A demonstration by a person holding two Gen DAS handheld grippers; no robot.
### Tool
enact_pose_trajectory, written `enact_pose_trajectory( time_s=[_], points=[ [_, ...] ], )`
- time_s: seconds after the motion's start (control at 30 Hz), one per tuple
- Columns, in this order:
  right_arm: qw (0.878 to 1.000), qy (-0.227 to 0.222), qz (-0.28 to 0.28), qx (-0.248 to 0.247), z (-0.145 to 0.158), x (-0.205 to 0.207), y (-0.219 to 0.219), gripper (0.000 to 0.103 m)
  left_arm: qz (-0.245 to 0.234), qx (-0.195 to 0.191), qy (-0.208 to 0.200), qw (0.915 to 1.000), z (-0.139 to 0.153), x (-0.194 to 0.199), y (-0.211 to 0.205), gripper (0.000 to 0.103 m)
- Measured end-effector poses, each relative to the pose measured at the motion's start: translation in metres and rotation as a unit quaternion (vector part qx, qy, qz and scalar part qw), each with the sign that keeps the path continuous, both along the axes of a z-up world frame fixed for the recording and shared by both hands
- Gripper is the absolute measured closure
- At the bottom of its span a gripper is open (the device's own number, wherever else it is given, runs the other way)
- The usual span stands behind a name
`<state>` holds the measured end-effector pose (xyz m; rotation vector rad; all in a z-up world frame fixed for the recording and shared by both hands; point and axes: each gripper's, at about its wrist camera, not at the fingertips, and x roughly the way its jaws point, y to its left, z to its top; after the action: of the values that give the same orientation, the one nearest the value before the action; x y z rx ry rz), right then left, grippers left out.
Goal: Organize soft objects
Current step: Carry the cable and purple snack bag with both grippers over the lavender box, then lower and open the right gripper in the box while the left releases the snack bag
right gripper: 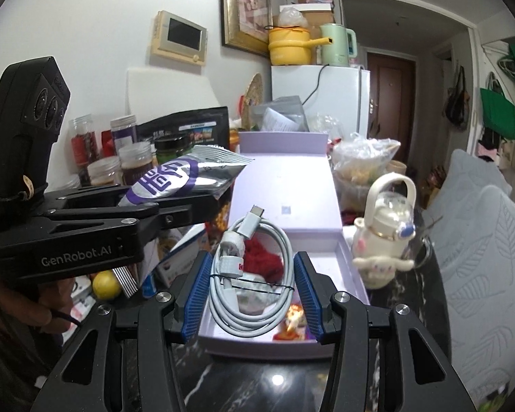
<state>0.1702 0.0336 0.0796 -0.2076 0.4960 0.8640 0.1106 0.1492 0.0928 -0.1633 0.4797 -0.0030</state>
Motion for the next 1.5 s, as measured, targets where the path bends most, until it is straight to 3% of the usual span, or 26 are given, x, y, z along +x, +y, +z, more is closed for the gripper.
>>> enact_pose_trajectory(
  time_s=[0.5,0.73,1.13,1.5],
  points=[
    [1.000,-0.019,0.000,-0.002,0.014,0.053,0.022,0.054,0.014,-0.016,-0.027,0.9994,0.015,0.055,0.021,0.066],
    [1.000,-0.019,-0.003,-0.008,0.011,0.077,0.034,0.054,0.022,-0.026,-0.021,0.9992,0.007,0.081,0.034,0.066],
    [0.999,0.028,-0.023,-0.008,-0.027,0.126,0.051,0.054,0.033,-0.013,0.045,0.9983,-0.031,0.119,0.049,0.066],
    [0.995,0.055,-0.054,-0.067,-0.067,0.156,0.058,0.054,0.018,0.032,0.113,0.9930,-0.073,0.149,0.040,0.066]
  ],
)
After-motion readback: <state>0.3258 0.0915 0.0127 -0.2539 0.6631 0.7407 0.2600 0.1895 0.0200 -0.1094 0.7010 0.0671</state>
